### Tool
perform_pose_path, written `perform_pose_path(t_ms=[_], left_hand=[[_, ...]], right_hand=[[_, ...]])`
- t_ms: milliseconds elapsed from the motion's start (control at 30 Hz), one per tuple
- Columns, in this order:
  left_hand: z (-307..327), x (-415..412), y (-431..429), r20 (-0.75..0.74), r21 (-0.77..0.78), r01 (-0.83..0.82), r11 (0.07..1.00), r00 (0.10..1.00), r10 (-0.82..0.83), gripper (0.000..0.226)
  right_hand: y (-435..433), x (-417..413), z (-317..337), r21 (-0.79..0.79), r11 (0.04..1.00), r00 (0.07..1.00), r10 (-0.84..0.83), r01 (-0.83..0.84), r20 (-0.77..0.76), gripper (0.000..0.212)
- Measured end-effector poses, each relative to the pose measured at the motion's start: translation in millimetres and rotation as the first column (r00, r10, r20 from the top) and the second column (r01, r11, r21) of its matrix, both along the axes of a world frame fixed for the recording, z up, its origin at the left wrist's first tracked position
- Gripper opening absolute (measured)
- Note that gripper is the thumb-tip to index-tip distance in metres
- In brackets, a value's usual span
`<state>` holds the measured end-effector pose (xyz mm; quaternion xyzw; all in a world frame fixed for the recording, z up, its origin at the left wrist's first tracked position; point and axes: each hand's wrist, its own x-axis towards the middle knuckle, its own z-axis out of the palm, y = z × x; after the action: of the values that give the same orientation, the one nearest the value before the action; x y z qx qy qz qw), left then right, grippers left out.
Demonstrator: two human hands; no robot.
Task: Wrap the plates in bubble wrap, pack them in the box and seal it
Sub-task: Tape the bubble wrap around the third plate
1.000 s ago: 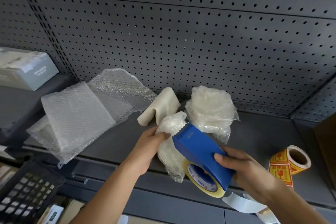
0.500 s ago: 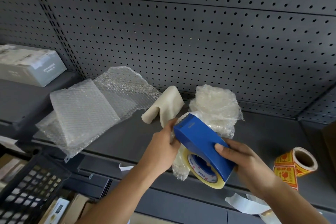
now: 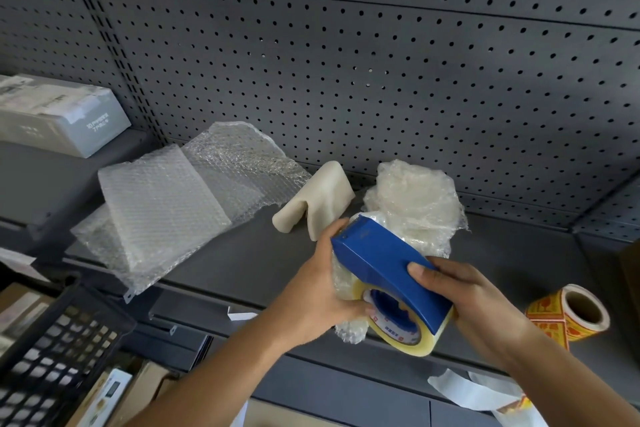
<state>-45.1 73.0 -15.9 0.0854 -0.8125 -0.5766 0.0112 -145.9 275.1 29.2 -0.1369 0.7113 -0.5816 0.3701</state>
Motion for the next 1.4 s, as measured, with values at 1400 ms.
perform_pose_path(t_ms=[1400], left_hand=[[-44.7, -26.9, 3.2, -0.165, 0.208, -0.499, 0.841, 0.83, 0.533, 0.068]], right_hand=[[-54.0, -31.0, 36.4, 0.405, 0.908, 0.988, 0.143, -0.104, -0.066, 0.045]])
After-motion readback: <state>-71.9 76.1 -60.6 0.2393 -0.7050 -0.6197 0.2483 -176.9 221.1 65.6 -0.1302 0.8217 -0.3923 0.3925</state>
